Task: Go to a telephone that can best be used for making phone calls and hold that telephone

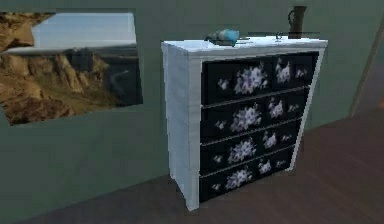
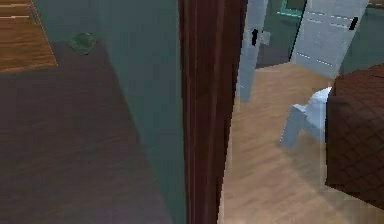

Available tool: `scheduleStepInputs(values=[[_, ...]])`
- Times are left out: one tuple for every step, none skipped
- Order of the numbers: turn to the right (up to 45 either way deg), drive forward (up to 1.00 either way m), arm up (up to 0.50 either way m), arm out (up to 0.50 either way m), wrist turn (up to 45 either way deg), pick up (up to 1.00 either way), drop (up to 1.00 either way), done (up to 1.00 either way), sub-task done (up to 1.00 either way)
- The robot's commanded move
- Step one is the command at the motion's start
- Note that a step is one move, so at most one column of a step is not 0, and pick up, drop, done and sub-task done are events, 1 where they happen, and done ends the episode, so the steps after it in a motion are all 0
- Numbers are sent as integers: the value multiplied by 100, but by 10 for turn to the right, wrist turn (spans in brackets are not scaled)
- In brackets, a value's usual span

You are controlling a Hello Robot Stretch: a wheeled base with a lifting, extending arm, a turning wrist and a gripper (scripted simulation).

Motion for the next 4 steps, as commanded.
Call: scheduleStepInputs(values=[[300,0,0,0,0,0,0,0,0],[0,15,0,0,0,0,0,0,0],[150,0,0,0,0,0,0,0,0],[0,100,0,0,0,0,0,0,0]])
